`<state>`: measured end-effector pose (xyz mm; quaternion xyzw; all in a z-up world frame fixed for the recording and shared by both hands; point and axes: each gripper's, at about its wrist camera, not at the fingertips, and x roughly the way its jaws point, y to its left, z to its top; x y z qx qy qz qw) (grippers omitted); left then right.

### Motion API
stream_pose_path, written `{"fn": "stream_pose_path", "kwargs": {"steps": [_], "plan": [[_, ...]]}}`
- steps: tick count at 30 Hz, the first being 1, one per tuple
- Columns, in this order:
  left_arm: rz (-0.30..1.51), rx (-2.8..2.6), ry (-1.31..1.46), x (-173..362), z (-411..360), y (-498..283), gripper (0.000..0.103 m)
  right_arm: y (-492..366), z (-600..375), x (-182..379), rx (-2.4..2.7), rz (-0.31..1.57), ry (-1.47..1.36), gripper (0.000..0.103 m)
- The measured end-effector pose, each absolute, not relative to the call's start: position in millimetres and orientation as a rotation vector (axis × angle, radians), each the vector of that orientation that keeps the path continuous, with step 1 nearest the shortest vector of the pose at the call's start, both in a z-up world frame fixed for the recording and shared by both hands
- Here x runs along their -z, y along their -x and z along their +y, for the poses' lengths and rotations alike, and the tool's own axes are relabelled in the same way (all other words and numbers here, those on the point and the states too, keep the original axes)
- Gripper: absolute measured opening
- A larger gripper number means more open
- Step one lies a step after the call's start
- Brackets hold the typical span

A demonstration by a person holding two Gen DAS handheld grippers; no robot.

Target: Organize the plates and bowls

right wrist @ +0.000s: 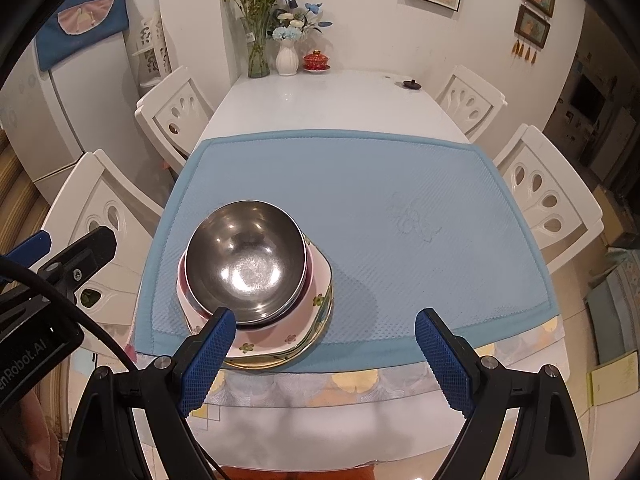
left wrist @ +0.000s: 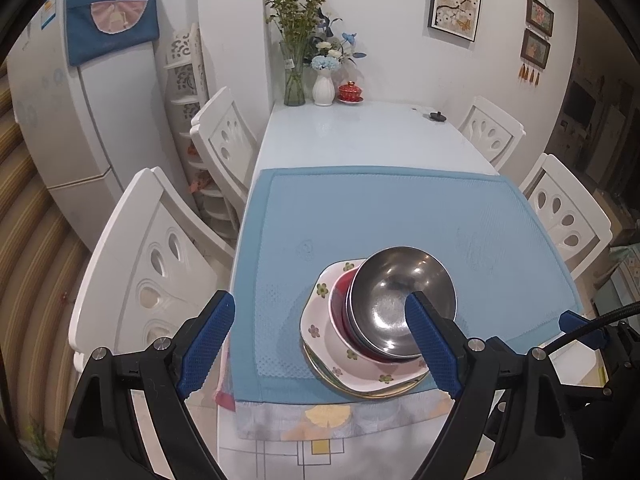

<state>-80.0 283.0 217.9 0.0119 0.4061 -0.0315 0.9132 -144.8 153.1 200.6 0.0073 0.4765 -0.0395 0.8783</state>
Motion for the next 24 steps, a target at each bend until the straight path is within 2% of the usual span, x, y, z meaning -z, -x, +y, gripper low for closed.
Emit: {"fn": "stream_pose_path", "kwargs": {"steps": [24], "plan": [[0.872, 0.062, -0.054, -210.3, 276.3, 76.6, 0.086, 136.9, 146.8, -192.5, 0.061, 1.028, -0.047, 0.090]]}}
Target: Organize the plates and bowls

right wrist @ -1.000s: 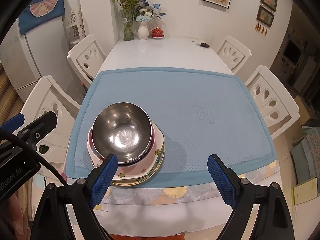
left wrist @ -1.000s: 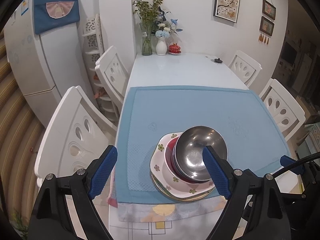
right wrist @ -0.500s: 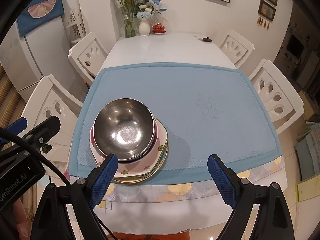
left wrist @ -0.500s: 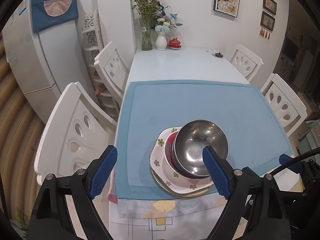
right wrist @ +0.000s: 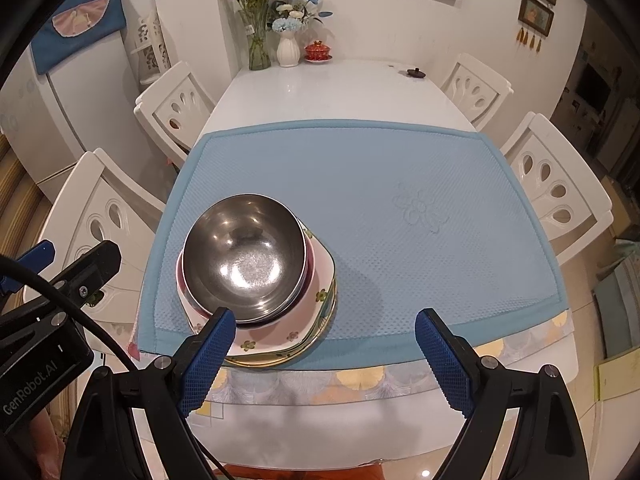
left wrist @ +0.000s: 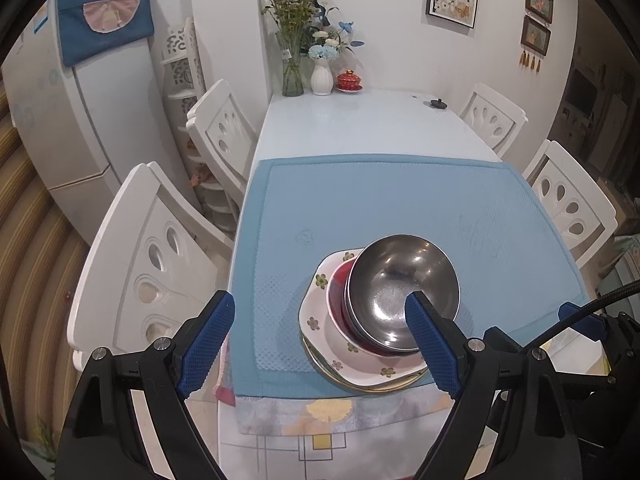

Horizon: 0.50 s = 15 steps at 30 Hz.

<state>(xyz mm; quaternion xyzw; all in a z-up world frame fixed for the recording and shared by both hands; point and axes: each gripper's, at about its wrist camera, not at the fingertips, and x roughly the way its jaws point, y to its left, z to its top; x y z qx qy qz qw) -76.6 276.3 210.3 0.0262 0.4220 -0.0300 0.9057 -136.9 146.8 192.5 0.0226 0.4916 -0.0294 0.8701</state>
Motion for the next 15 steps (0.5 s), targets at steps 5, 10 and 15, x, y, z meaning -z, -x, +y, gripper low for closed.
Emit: {"fn": "stream_pose_path", "kwargs": {"steps": [5, 10, 15], "plan": [[0.874, 0.065, -0.056, -209.5, 276.4, 74.7, 0.086, 134.1, 146.0, -192.0, 0.058, 1.032, -0.047, 0.090], [0.886, 0.069, -0.067, -205.3, 276.0, 70.3, 0.086, 132.1, 147.9, -191.1, 0.057, 1.037, -0.046, 0.090], [0.922, 0.081, -0.048, -195.6, 279.6, 63.1, 0.086, 128.2, 151.1, -186.9, 0.052, 1.051, -0.042, 0.090]]}}
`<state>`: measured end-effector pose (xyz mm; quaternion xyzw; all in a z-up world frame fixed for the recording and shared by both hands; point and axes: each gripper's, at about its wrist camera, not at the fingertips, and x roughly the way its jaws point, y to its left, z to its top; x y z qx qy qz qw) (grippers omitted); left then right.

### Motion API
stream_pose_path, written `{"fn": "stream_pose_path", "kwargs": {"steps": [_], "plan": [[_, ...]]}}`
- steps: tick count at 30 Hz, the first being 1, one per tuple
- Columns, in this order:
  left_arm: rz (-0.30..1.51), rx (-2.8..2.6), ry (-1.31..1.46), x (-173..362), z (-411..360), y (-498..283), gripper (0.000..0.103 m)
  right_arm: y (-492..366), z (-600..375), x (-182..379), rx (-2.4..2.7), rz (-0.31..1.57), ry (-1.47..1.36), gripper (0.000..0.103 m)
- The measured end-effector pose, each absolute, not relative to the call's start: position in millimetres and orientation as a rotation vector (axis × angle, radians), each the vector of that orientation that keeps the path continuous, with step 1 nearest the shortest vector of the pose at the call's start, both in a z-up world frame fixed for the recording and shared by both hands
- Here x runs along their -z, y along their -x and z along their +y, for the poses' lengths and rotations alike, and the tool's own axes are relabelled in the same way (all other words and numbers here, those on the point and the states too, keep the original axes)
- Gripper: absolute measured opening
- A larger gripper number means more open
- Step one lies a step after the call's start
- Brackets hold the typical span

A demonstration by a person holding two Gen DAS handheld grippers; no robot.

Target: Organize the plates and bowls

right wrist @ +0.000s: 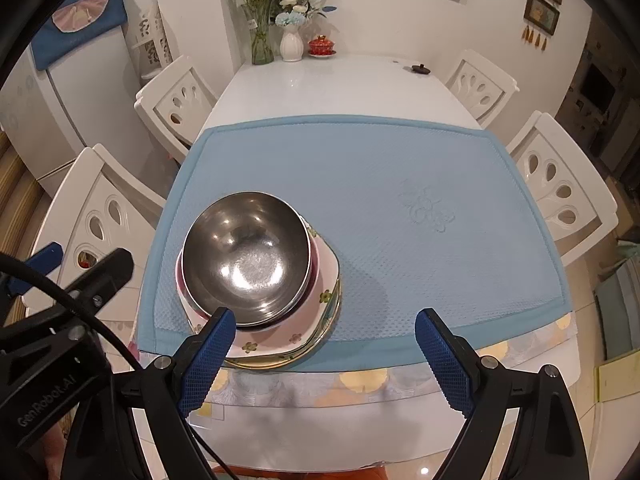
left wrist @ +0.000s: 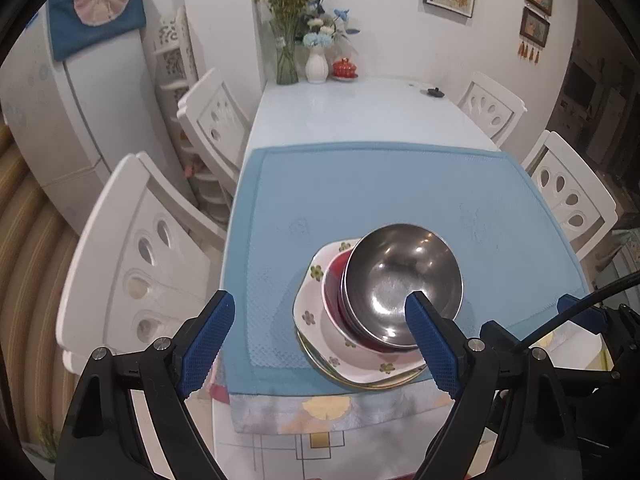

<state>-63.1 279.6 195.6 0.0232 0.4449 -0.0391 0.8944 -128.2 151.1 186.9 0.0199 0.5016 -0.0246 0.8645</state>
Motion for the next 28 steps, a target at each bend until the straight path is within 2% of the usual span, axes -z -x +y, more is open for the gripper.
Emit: {"fn": "stream_pose_path", "kwargs": {"steps": [19, 28], "plan": [[0.975, 0.073, -0.043, -182.6, 287.2, 49.8, 0.086, 117.9, 156.5, -177.3, 0.047, 1.089, -0.030, 0.090], [0.916, 0.043, -0.089, -186.8, 285.2, 51.8, 0.086, 115.7, 157.9, -175.7, 0.051, 1.091, -0.033, 0.090]]}}
